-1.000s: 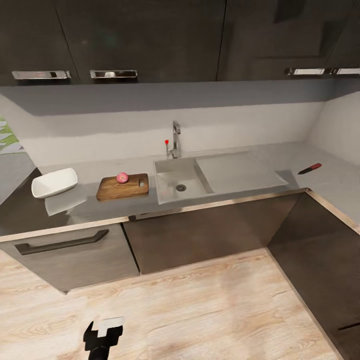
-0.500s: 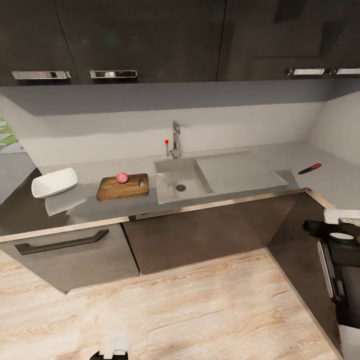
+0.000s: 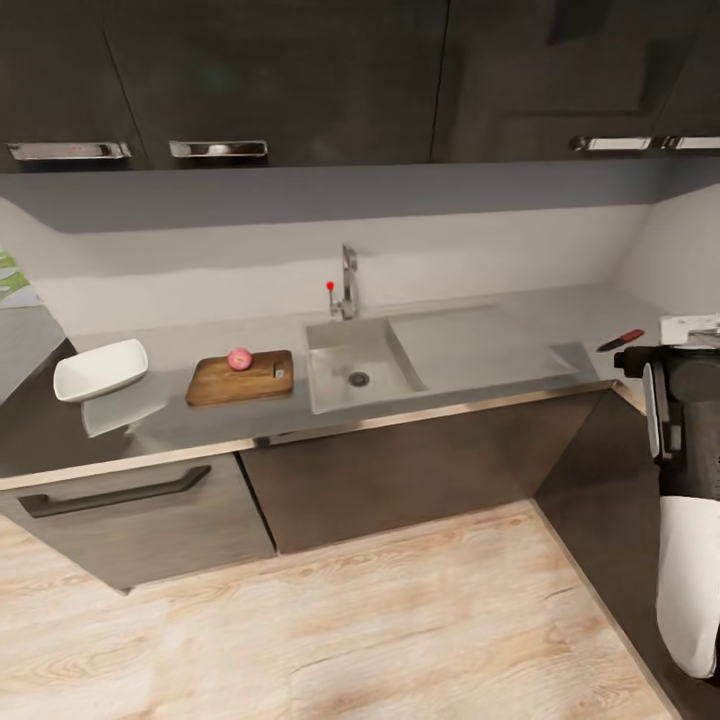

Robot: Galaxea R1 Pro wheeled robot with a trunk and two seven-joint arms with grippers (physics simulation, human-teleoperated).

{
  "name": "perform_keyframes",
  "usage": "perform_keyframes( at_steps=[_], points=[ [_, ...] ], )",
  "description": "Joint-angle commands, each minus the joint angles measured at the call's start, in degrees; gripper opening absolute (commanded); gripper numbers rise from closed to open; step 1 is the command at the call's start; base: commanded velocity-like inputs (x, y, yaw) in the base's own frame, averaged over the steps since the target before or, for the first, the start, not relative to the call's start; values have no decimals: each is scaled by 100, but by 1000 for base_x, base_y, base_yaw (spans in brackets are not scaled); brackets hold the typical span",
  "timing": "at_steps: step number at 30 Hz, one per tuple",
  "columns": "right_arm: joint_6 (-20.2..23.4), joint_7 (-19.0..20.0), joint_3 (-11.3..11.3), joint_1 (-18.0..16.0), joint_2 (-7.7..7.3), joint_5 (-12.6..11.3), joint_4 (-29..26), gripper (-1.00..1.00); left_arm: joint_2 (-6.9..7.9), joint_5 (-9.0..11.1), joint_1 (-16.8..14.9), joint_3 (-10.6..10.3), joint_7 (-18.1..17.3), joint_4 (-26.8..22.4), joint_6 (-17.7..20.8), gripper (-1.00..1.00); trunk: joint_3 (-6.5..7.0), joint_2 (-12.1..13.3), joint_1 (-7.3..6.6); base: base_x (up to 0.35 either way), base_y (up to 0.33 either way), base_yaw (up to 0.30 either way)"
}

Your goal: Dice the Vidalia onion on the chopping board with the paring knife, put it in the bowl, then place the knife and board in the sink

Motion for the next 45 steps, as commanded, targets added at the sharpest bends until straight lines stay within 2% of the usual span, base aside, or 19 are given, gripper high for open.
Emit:
perform_keyframes(
  at_steps=[1,3,4,6,7,8,9,14,16,17,18,22,26,34,39,45],
  points=[
    [24,96,64,-18,-42,-31,16,100,-12,44,-9,-48,1,27,15,100,-10,-11,5,241,-151,0],
    [25,579,128,-35,-288,-23,47,100,-28,42,-6,-48,-2,21,141,100,-10,-11,5,263,-172,0],
    [27,698,135,-36,-358,-23,50,100,-31,42,-6,-48,-3,20,157,100,-10,-11,5,270,-179,0],
    [32,1226,154,-40,-637,-21,63,100,-43,41,-6,-49,-4,19,197,100,-10,-11,5,275,-184,0],
    [32,1367,156,-41,-696,-21,65,100,-45,43,-6,-49,-5,19,202,100,-10,-11,5,277,-186,0],
    [36,1646,160,-41,-791,-20,69,100,-47,44,-6,-49,-6,18,211,100,-10,-11,5,278,-188,0],
    [40,2145,164,-42,-929,-16,75,100,-54,44,-6,-49,-3,18,223,100,-10,-11,5,279,-189,0],
    [41,2890,173,-43,-1138,-12,177,100,-59,41,-5,-49,-2,18,230,100,-10,-11,5,280,-187,0],
    [37,3256,174,-41,-1210,-11,271,100,-60,41,-4,-49,0,18,231,100,-10,-11,5,288,-161,0],
    [34,3620,175,-39,-1291,15,330,100,-60,43,-3,-49,1,18,231,100,-10,-11,5,294,-143,0],
    [32,3699,175,-40,-1314,34,342,100,-60,45,-4,-49,1,18,231,100,-10,-11,5,294,-142,0],
    [16,4260,175,-40,-1414,409,413,100,-60,45,-2,-49,-2,18,332,100,-10,-11,5,293,-169,0],
    [16,4523,173,-39,-1422,708,423,100,-60,43,-4,-49,-7,18,530,100,-10,-11,5,284,-209,0],
    [26,4600,151,-34,-1421,1138,425,100,-60,41,-5,-49,-8,18,590,100,7,-11,5,113,-85,-27],
    [26,4602,155,-34,-1410,1239,484,100,-65,41,-4,-49,-8,18,591,100,45,-11,5,8,-6,-116],
    [26,4603,151,-34,-1405,1253,510,100,-69,41,-5,-49,-8,18,594,100,94,-11,5,1,-1,-131]
  ],
)
